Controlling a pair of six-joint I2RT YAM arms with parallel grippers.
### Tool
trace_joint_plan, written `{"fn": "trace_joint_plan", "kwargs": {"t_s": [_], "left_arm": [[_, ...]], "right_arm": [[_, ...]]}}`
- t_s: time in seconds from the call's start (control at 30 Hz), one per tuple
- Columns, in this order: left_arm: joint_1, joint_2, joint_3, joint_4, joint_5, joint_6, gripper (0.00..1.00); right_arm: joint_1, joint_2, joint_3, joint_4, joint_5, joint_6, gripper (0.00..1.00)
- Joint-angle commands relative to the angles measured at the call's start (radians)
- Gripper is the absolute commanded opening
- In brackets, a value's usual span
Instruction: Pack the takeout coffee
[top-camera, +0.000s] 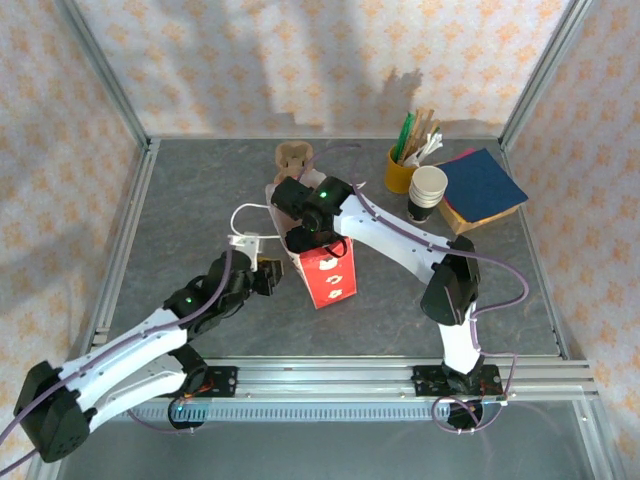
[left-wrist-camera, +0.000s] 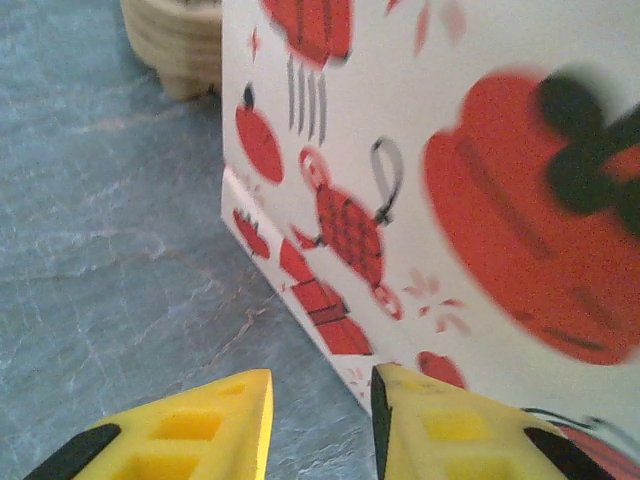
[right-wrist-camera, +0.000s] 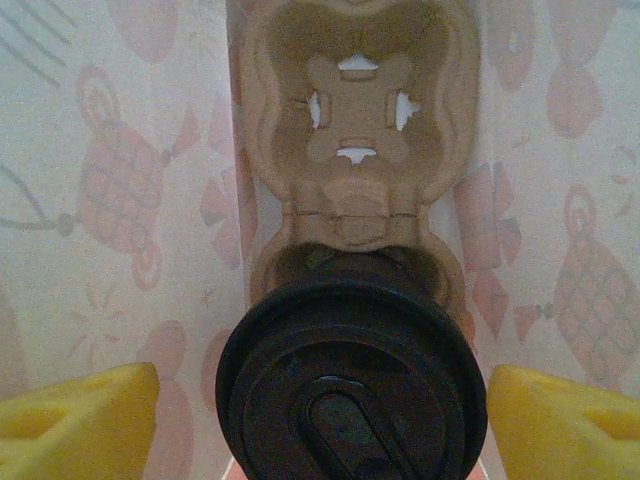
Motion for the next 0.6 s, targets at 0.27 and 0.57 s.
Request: {"fn": "trace_joint_plan", "kwargs": {"t_s": [0.27, 0.57], "left_arm": [[-0.009, -0.126, 0.049, -0.077, 0.272, -0.11, 0.47], [-0.008, -0.211, 0.116, -0.047, 0.355, -0.234, 0.77]], "right_arm": [[-0.008, -0.018, -0.013, 0.008, 0.013, -0.011, 0.84], [-0.008, -0.014, -0.013, 0.013, 0.008, -0.014, 0.84]]}}
